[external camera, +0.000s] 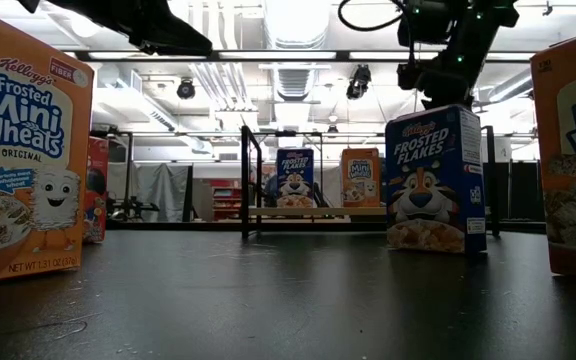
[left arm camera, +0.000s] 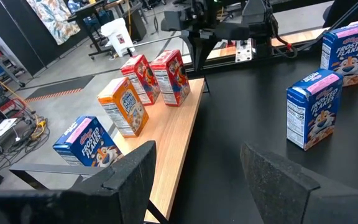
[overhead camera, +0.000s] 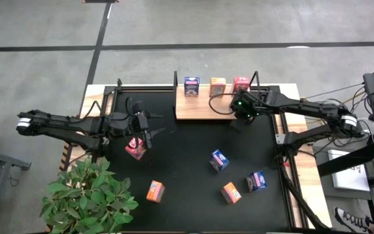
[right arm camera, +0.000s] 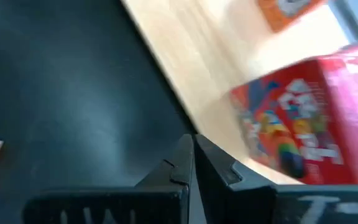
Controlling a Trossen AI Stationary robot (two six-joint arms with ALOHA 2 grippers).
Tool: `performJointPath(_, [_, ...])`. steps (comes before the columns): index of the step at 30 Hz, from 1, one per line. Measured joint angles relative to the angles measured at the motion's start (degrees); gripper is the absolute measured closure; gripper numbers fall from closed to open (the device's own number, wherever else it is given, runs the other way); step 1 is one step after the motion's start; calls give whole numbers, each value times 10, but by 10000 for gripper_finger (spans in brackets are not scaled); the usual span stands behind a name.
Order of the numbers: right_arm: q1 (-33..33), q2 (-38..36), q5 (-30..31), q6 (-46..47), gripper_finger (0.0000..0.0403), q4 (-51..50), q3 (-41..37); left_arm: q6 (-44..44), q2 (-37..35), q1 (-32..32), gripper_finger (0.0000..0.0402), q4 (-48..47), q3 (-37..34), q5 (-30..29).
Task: Stack cereal on shelf
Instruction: Put the top red cereal box on the shelf aligned with the other red cereal box
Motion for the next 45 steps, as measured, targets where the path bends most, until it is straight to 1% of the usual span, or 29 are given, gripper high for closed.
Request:
performJointPath(6, [0,2,60,-1,394,2,-1,0,0,0,183,-2,0,0])
performJointPath(15, [0,31,69,-41,394,98,-56,0,0,0,183,-6,0,0])
performJointPath(18, [0,42,103,-42,394,119,-68,0,0,0,183,-10,0,0])
performJointPath(21, [-1,52,148,-42,394,118,-73,0,0,0,183,-9,0,0])
performJointPath(28, [-8,60,198,-55,394,119,-74,1,0,0,183,-11,0,0])
performJointPath(38, [-21,59,196,-93,394,111,-74,2,0,0,183,-14,0,0])
performJointPath(42, [-21,59,187,-93,394,82,-74,2,0,0,183,-14,0,0])
performJointPath(45, [-21,59,178,-86,394,83,-79,2,0,0,183,-14,0,0])
